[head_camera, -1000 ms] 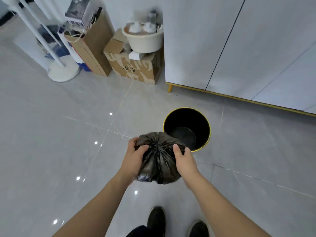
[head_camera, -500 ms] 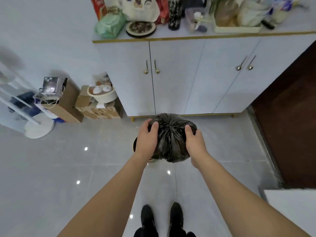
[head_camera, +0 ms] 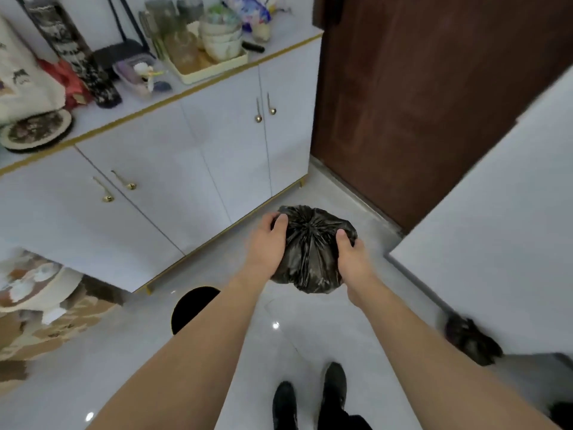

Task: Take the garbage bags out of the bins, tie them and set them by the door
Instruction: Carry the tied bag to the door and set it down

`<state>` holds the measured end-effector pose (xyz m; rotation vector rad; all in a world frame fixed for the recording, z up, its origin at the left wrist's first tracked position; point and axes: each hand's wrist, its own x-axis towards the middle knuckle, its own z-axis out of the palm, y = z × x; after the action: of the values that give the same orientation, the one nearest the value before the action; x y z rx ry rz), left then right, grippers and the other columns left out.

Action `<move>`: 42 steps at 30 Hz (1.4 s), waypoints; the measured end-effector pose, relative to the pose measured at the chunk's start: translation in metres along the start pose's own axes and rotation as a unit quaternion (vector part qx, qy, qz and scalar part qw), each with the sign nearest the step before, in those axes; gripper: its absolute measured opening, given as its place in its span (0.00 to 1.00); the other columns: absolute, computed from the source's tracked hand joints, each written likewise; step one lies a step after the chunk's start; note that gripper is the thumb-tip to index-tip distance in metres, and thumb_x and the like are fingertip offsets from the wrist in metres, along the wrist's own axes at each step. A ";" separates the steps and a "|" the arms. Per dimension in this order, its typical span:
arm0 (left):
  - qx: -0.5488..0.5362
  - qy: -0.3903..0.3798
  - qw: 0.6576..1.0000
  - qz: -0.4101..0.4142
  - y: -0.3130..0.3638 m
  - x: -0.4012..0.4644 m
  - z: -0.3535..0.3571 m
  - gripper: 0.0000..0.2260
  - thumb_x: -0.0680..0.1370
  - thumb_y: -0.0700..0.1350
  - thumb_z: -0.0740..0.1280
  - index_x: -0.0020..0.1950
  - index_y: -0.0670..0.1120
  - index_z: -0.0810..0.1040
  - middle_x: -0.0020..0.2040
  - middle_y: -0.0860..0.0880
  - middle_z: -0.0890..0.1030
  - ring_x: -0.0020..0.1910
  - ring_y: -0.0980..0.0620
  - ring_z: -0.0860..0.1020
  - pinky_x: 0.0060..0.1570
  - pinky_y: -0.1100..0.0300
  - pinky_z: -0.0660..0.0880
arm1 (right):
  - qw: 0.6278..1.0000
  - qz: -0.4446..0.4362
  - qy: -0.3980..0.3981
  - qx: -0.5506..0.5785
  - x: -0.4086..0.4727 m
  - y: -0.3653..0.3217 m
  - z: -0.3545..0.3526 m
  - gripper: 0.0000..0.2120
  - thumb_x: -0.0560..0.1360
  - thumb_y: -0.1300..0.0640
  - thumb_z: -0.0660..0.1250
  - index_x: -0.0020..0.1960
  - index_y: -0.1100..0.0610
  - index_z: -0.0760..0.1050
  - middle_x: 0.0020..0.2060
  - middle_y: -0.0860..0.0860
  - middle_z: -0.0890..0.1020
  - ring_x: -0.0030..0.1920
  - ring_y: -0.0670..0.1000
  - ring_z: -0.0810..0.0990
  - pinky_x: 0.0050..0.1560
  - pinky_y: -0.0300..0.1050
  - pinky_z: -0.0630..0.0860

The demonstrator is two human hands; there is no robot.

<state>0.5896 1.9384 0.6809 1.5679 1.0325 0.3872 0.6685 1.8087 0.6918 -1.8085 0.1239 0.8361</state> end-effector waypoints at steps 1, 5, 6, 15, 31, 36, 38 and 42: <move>0.016 -0.031 0.999 0.004 0.006 -0.002 0.021 0.11 0.82 0.52 0.58 0.57 0.50 0.76 0.49 0.53 0.79 0.50 0.54 0.77 0.52 0.58 0.69 | 1.000 0.005 0.028 0.012 0.000 0.003 -0.021 0.27 0.81 0.41 0.55 0.73 0.56 0.62 0.67 0.55 0.72 0.64 0.58 0.73 0.61 0.51 0.71; 0.050 -0.140 0.988 0.029 0.025 -0.026 0.110 0.14 0.81 0.54 0.58 0.59 0.49 0.76 0.53 0.50 0.80 0.54 0.50 0.78 0.56 0.54 0.73 | 0.988 0.016 0.133 0.070 -0.007 0.018 -0.107 0.26 0.82 0.44 0.54 0.74 0.58 0.61 0.67 0.57 0.72 0.58 0.56 0.72 0.56 0.49 0.70; 0.053 -0.169 0.984 0.035 0.028 -0.035 0.132 0.14 0.81 0.55 0.58 0.60 0.49 0.76 0.53 0.50 0.80 0.54 0.49 0.78 0.58 0.51 0.74 | 0.984 0.020 0.154 0.092 -0.010 0.024 -0.129 0.26 0.82 0.44 0.54 0.74 0.58 0.61 0.67 0.57 0.72 0.57 0.55 0.72 0.55 0.48 0.69; 0.156 -0.397 0.902 0.070 0.043 -0.120 0.295 0.22 0.77 0.62 0.59 0.66 0.52 0.73 0.60 0.52 0.78 0.59 0.52 0.76 0.62 0.49 0.73 | 0.932 0.091 0.283 0.207 -0.028 0.090 -0.299 0.29 0.81 0.43 0.56 0.77 0.56 0.57 0.70 0.56 0.69 0.66 0.61 0.71 0.60 0.55 0.71; 0.208 -0.355 0.911 0.038 -0.135 0.012 0.531 0.13 0.81 0.52 0.61 0.65 0.52 0.72 0.57 0.55 0.78 0.55 0.57 0.77 0.55 0.60 0.73 | 0.919 0.163 0.248 0.259 0.246 0.249 -0.389 0.26 0.82 0.46 0.55 0.76 0.54 0.58 0.68 0.55 0.71 0.64 0.58 0.72 0.54 0.48 0.69; 0.203 -0.351 0.914 -0.003 -0.346 0.079 0.660 0.14 0.81 0.52 0.62 0.65 0.51 0.73 0.56 0.52 0.79 0.55 0.54 0.78 0.56 0.58 0.74 | 0.915 0.168 0.276 0.242 0.425 0.433 -0.403 0.28 0.80 0.43 0.57 0.76 0.55 0.58 0.70 0.55 0.70 0.66 0.57 0.71 0.66 0.56 0.70; 0.181 -0.355 0.917 -0.025 -0.418 0.099 0.708 0.14 0.81 0.52 0.62 0.66 0.51 0.72 0.57 0.51 0.79 0.56 0.52 0.78 0.60 0.51 0.76 | 0.916 0.156 0.286 0.234 0.486 0.497 -0.409 0.29 0.79 0.41 0.58 0.75 0.54 0.60 0.69 0.54 0.70 0.67 0.58 0.71 0.68 0.59 0.69; 0.122 -0.335 0.933 -0.046 -0.512 0.136 0.790 0.13 0.81 0.50 0.63 0.64 0.50 0.73 0.55 0.51 0.80 0.55 0.51 0.79 0.59 0.50 0.77 | 0.915 0.125 0.321 0.212 0.582 0.583 -0.418 0.29 0.79 0.42 0.59 0.75 0.55 0.61 0.70 0.54 0.71 0.68 0.58 0.71 0.68 0.58 0.69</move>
<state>1.0356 1.5266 -0.0515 1.6861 0.6229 -0.3456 1.0347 1.3867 -0.0438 -1.5972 0.9083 0.3122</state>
